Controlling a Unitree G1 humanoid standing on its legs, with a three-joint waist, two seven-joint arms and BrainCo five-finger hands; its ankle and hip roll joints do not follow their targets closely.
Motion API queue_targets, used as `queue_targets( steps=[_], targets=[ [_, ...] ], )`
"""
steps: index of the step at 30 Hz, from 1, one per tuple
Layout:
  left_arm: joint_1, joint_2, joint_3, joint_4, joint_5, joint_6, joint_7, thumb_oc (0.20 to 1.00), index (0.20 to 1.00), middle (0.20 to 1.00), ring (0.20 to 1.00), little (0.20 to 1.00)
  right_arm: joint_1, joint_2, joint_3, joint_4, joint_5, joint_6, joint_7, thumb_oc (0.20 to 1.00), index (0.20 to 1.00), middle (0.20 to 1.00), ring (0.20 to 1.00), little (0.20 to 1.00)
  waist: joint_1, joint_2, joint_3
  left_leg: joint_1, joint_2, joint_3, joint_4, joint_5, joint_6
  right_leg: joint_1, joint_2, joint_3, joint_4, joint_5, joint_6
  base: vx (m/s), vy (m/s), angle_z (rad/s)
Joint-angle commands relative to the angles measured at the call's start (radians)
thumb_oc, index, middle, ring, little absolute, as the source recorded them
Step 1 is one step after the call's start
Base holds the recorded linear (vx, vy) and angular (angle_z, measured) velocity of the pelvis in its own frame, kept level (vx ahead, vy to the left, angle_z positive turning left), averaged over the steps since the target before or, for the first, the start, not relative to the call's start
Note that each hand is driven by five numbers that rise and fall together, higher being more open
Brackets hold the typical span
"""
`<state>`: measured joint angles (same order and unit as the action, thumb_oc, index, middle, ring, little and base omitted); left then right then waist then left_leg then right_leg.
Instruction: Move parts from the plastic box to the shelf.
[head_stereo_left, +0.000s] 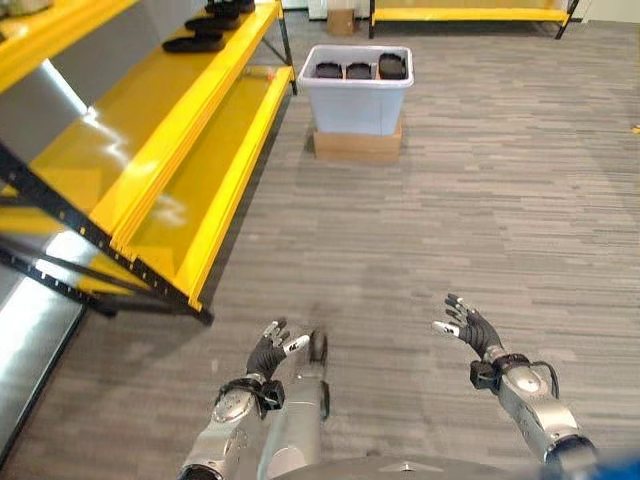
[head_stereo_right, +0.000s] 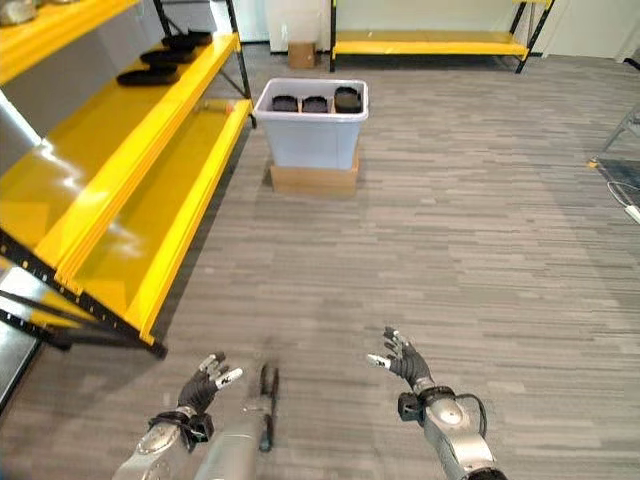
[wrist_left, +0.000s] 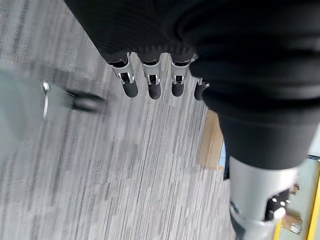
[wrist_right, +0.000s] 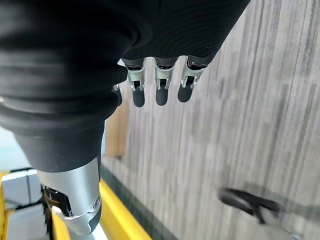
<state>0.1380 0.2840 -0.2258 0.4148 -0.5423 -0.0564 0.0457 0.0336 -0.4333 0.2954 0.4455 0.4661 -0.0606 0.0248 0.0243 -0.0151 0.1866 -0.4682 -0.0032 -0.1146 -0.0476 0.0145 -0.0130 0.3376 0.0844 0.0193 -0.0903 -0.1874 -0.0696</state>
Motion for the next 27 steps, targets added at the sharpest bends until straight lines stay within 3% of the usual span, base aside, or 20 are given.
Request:
queue_targets(
  steps=[1, 3, 4, 5, 6, 7, 9, 10, 11, 13, 14, 18, 21, 23, 27],
  targets=[
    [-0.04, 0.016, -0.016, -0.081, -0.014, -0.073, 0.005, 1.0, 1.0, 1.0, 1.0, 1.0, 0.023, -0.006, -0.015, -0.082, -0.005, -0.056, 0.002, 1.0, 1.0, 1.0, 1.0, 1.0, -0.001, 0.002, -0.027, 0.21, 0.085, 0.029, 0.004, 0.216, -0.067, -0.114, -0.077, 0.004, 0.049, 0.056, 0.093, 0.42, 0.234, -0.82],
    [-0.064, 0.026, -0.022, -0.077, -0.023, -0.083, 0.021, 1.0, 1.0, 1.0, 1.0, 1.0, -0.005, 0.02, -0.005, -0.07, 0.016, -0.054, -0.005, 1.0, 1.0, 1.0, 1.0, 1.0, 0.011, -0.02, -0.047, 0.175, 0.046, 0.045, 0.091, 0.171, -0.037, -0.099, -0.127, -0.002, 0.074, 0.023, 0.116, 0.5, 0.33, -0.04],
    [-0.071, 0.036, -0.014, -0.083, -0.021, -0.082, 0.03, 1.0, 1.0, 1.0, 1.0, 1.0, -0.022, 0.034, 0.007, -0.072, 0.014, -0.05, -0.003, 1.0, 1.0, 1.0, 1.0, 1.0, 0.027, -0.036, -0.067, 0.164, 0.021, 0.062, 0.139, 0.118, 0.001, -0.118, -0.169, -0.011, 0.155, 0.022, 0.144, 0.67, 0.53, 0.42],
    [-0.086, 0.051, -0.01, -0.084, -0.015, -0.08, 0.046, 1.0, 1.0, 1.0, 1.0, 1.0, -0.047, 0.057, 0.037, -0.063, 0.006, -0.047, 0.002, 1.0, 1.0, 1.0, 1.0, 1.0, 0.033, -0.054, -0.065, 0.204, -0.013, 0.084, 0.159, 0.055, 0.051, -0.262, -0.199, -0.012, 0.472, 0.154, 0.183, 0.47, 0.403, -0.01],
    [-0.086, 0.051, -0.01, -0.084, -0.015, -0.08, 0.046, 1.0, 1.0, 1.0, 1.0, 1.0, -0.047, 0.056, 0.037, -0.063, 0.006, -0.047, 0.002, 1.0, 1.0, 1.0, 1.0, 1.0, 0.033, -0.051, -0.068, 0.2, -0.01, 0.083, 0.158, 0.056, 0.05, -0.266, -0.196, -0.012, 0.472, 0.156, 0.182, 0.37, 0.399, -0.48],
    [-0.108, 0.061, -0.012, -0.082, -0.01, -0.08, 0.061, 1.0, 1.0, 1.0, 1.0, 1.0, -0.062, 0.067, 0.05, -0.069, 0.009, -0.045, 0.006, 1.0, 1.0, 1.0, 1.0, 1.0, 0.005, -0.037, -0.038, 0.252, -0.026, 0.081, 0.142, 0.038, 0.072, -0.359, -0.175, -0.011, 0.66, 0.254, 0.188, 0.12, 0.161, -0.43],
    [-0.116, 0.062, -0.013, -0.081, -0.007, -0.078, 0.064, 1.0, 1.0, 1.0, 1.0, 1.0, -0.06, 0.071, 0.051, -0.073, 0.006, -0.044, 0.008, 1.0, 1.0, 1.0, 1.0, 1.0, -0.006, -0.033, -0.03, 0.279, -0.034, 0.082, 0.134, 0.023, 0.077, -0.384, -0.169, -0.018, 0.702, 0.256, 0.188, 0.24, 0.196, 0.2],
    [-0.131, 0.064, -0.018, -0.074, 0.0, -0.076, 0.069, 1.0, 1.0, 1.0, 1.0, 1.0, -0.051, 0.077, 0.046, -0.091, 0.009, -0.041, 0.005, 1.0, 1.0, 1.0, 1.0, 1.0, -0.03, -0.014, -0.014, 0.328, -0.032, 0.073, 0.116, 0.006, 0.083, -0.474, -0.13, -0.031, 0.746, 0.229, 0.174, 0.38, 0.213, 0.59],
    [-0.137, 0.063, -0.021, -0.068, 0.0, -0.077, 0.07, 1.0, 1.0, 1.0, 1.0, 1.0, -0.043, 0.077, 0.042, -0.096, 0.018, -0.042, 0.006, 1.0, 1.0, 1.0, 1.0, 1.0, -0.045, -0.008, -0.006, 0.352, -0.033, 0.064, 0.105, 0.002, 0.08, -0.526, -0.104, -0.032, 0.722, 0.195, 0.163, 0.39, 0.165, 0.73],
    [-0.142, 0.06, -0.024, -0.067, 0.002, -0.076, 0.067, 1.0, 1.0, 1.0, 1.0, 1.0, -0.036, 0.073, 0.039, -0.105, 0.024, -0.039, 0.004, 1.0, 1.0, 1.0, 1.0, 1.0, -0.063, -0.006, 0.008, 0.396, -0.043, 0.048, 0.1, -0.015, 0.074, -0.539, -0.116, -0.07, 0.629, 0.155, 0.149, 0.35, 0.034, 0.85],
    [-0.159, 0.051, -0.031, -0.048, 0.0, -0.076, 0.067, 1.0, 1.0, 1.0, 1.0, 1.0, -0.047, 0.073, 0.036, -0.098, 0.031, -0.04, -0.005, 1.0, 1.0, 1.0, 1.0, 1.0, -0.069, -0.009, 0.009, 0.431, -0.051, 0.046, 0.092, -0.044, 0.064, -0.552, -0.146, -0.11, 0.435, 0.138, 0.141, 0.42, -0.05, 0.79],
    [-0.159, 0.034, -0.016, -0.034, 0.003, -0.074, 0.067, 1.0, 1.0, 1.0, 1.0, 1.0, -0.069, 0.076, 0.031, -0.084, 0.017, -0.039, -0.019, 1.0, 1.0, 1.0, 1.0, 1.0, -0.075, -0.024, 0.009, 0.533, -0.062, 0.043, 0.07, -0.113, 0.048, -0.58, -0.202, -0.141, 0.102, 0.278, 0.191, 0.35, -0.086, 0.39],
    [-0.147, 0.033, -0.008, -0.037, 0.01, -0.076, 0.06, 1.0, 1.0, 1.0, 1.0, 1.0, -0.068, 0.073, 0.026, -0.094, 0.001, -0.034, -0.018, 1.0, 1.0, 1.0, 1.0, 1.0, -0.081, -0.031, 0.005, 0.594, -0.062, 0.028, 0.067, -0.163, 0.041, -0.587, -0.207, -0.12, 0.046, 0.325, 0.215, 0.41, -0.113, 0.14],
    [-0.133, 0.017, -0.013, -0.028, 0.009, -0.078, 0.049, 1.0, 1.0, 1.0, 1.0, 1.0, -0.061, 0.07, 0.021, -0.086, 0.002, -0.034, -0.016, 1.0, 1.0, 1.0, 1.0, 1.0, -0.085, -0.035, -0.029, 0.652, -0.05, 0.019, 0.071, -0.209, 0.032, -0.543, -0.202, -0.132, 0.049, 0.349, 0.201, 0.61, -0.175, 0.09],
    [-0.123, 0.01, -0.021, -0.036, 0.001, -0.078, 0.041, 1.0, 1.0, 1.0, 1.0, 1.0, -0.041, 0.056, 0.008, -0.098, 0.008, -0.037, -0.009, 1.0, 1.0, 1.0, 1.0, 1.0, -0.104, -0.012, -0.066, 0.663, -0.005, 0.004, 0.153, -0.199, 0.002, -0.511, -0.166, -0.152, 0.091, 0.313, 0.172, 0.36, -0.155, 0.12]
  ],
)
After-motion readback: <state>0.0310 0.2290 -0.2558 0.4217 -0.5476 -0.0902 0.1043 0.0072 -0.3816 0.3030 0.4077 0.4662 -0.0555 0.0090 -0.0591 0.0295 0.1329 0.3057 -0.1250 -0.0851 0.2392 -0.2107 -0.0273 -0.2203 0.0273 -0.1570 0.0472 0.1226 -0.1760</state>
